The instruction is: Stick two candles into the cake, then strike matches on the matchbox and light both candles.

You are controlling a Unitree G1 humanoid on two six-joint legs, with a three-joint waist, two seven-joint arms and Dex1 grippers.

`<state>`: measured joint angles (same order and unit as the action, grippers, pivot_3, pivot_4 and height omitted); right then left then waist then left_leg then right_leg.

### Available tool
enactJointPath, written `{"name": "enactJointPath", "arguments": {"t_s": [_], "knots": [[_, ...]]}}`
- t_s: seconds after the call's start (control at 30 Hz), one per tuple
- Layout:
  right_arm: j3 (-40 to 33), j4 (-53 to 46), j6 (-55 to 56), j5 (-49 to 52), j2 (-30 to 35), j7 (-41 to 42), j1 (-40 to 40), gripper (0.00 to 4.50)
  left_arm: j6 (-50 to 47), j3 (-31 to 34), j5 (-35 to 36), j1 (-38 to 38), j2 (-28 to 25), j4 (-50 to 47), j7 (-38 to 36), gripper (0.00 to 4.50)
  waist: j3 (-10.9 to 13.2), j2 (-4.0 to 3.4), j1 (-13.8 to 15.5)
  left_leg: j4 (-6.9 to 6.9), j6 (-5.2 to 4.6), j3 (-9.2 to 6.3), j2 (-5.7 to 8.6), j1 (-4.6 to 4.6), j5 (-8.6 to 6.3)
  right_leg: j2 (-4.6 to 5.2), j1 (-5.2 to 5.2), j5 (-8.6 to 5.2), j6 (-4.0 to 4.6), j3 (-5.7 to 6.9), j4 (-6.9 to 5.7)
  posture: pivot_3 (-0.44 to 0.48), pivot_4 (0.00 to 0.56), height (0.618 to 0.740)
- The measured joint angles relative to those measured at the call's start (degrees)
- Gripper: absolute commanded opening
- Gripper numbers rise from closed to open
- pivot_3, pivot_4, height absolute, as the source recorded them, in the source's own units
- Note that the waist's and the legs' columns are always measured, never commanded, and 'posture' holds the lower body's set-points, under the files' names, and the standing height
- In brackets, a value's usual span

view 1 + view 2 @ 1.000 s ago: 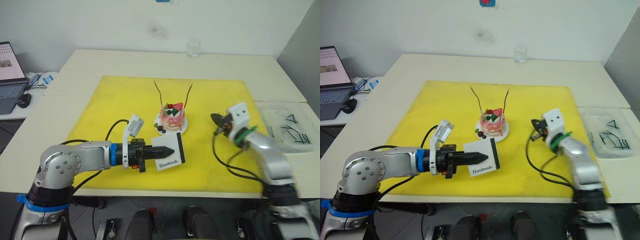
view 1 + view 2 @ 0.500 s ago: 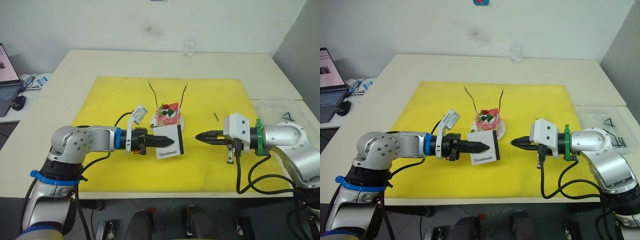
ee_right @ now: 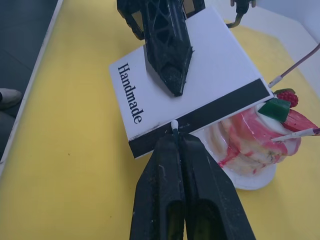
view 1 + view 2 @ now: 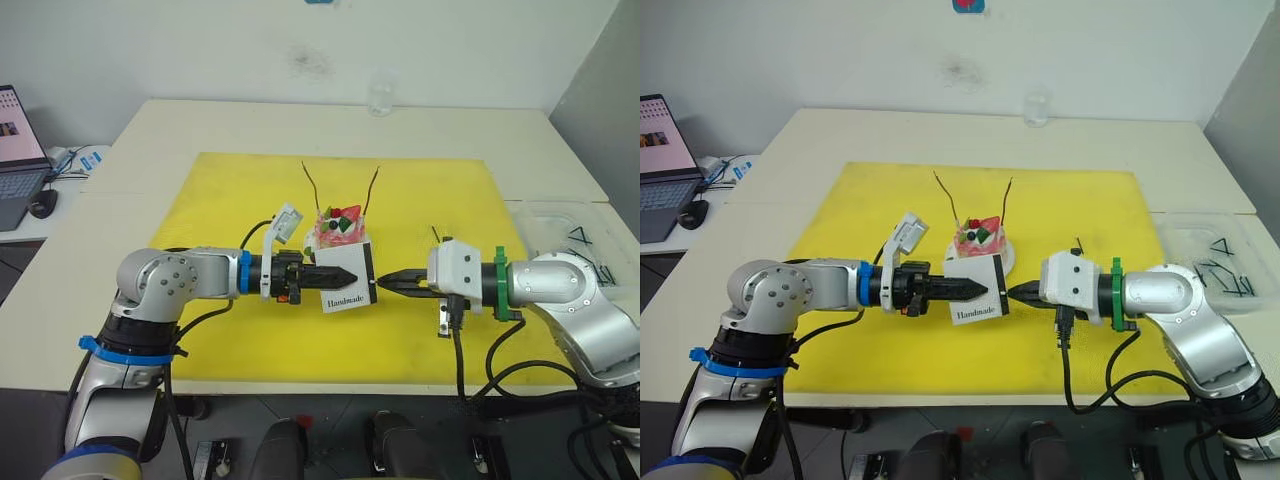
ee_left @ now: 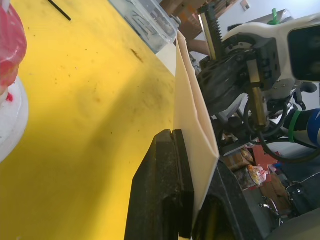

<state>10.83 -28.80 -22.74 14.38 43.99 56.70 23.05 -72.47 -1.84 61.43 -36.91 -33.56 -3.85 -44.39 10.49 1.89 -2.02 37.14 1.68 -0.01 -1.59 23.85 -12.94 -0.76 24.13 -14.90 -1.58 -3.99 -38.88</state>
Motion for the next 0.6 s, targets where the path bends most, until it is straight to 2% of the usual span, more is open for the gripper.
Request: {"name": "enactJointPath", "arguments": {"t_s": [0.33, 0.47, 0.53, 0.6], "knots": [[0.81, 0.42, -0.09, -1.41, -0.45, -0.58, 0.88, 0.02, -1.76, 1.46, 0.00, 0.00, 0.47, -0.01, 0.05, 0.00, 0.00, 0.00, 0.05, 0.02, 0.00, 0.00, -0.01, 0.00, 0.00, 0.00, -0.01, 0.00, 0.00, 0.00, -0.02, 0.000, 0.150, 0.740], [2.88, 0.39, 0.59, -3.09, 1.18, 0.89, 0.59, 0.02, -2.83, 3.30, 0.63, -0.62, 2.74, 1.15, 0.92, 0.00, 0.00, 0.00, 0.21, 0.04, 0.01, -0.02, 0.00, 0.01, 0.01, 0.00, -0.01, 0.00, 0.00, 0.03, -0.03, 0.000, 0.150, 0.740], [4.01, -1.52, 0.30, -2.52, 8.46, 6.28, -3.98, 0.02, -4.34, 7.21, 4.34, -4.36, 5.48, 4.66, 3.09, 0.00, 0.03, 0.00, 0.83, 0.10, 0.00, -0.17, 0.02, 0.11, 0.01, 0.06, -0.04, -0.01, -0.01, 0.22, 0.01, 0.000, 0.150, 0.740], [3.27, -1.92, -0.83, -1.10, 14.00, 10.74, -7.34, 0.02, -5.58, 13.29, 7.39, -6.79, 4.48, 6.88, 5.59, 0.00, 0.03, 0.03, 0.67, 0.12, -0.01, -0.06, 0.02, 0.06, 0.00, 0.06, -0.07, -0.01, -0.01, 0.10, 0.03, 0.000, 0.150, 0.740]]}}
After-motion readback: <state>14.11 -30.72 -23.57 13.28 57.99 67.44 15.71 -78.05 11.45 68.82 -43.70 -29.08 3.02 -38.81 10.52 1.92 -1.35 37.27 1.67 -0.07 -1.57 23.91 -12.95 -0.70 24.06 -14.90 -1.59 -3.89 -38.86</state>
